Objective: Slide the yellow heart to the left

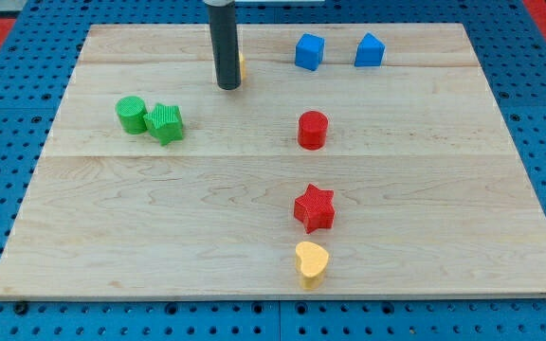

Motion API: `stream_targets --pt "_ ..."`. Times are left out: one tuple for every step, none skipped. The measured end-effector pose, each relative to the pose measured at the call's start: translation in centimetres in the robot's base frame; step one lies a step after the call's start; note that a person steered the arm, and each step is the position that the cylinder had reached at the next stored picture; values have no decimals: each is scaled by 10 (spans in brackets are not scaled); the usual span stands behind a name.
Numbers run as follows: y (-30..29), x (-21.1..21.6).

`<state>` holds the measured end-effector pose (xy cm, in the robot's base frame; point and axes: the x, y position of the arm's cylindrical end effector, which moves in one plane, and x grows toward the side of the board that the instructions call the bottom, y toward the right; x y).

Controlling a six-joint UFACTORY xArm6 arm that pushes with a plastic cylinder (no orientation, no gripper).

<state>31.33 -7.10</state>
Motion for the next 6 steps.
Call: stream_targets --pt "-7 -1" --pt "0 -10" --pt "0 -28" --pt "7 -18" --pt "85 25" --pt "180 87"
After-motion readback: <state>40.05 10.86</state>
